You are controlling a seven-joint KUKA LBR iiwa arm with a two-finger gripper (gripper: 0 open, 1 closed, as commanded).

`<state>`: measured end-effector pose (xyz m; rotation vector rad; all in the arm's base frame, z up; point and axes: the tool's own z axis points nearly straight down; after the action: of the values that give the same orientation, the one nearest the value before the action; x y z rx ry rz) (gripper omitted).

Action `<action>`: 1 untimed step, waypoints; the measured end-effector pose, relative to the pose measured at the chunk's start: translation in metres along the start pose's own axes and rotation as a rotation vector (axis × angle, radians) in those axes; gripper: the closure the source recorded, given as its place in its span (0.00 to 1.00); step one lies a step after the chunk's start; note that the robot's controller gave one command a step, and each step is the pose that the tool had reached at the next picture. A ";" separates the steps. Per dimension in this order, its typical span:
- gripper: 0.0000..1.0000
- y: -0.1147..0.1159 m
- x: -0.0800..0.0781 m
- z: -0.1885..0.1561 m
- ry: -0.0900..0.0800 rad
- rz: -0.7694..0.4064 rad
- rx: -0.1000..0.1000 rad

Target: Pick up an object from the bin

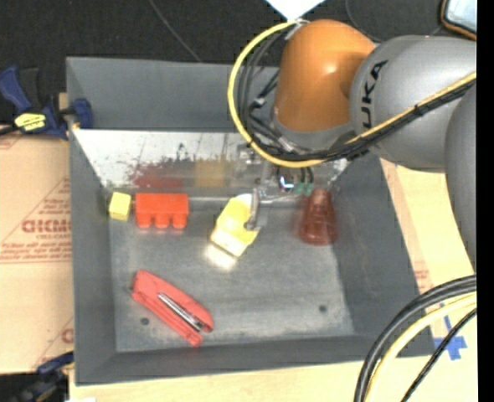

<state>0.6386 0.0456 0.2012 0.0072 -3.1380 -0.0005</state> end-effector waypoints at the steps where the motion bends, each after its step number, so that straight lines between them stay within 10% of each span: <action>1: 0.00 0.000 -0.001 -0.005 -0.008 0.001 -0.001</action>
Offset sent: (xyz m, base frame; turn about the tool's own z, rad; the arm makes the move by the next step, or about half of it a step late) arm 0.0118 -0.0264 -0.1312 -0.5433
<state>0.6400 0.0456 0.2066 0.0055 -3.1464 -0.0014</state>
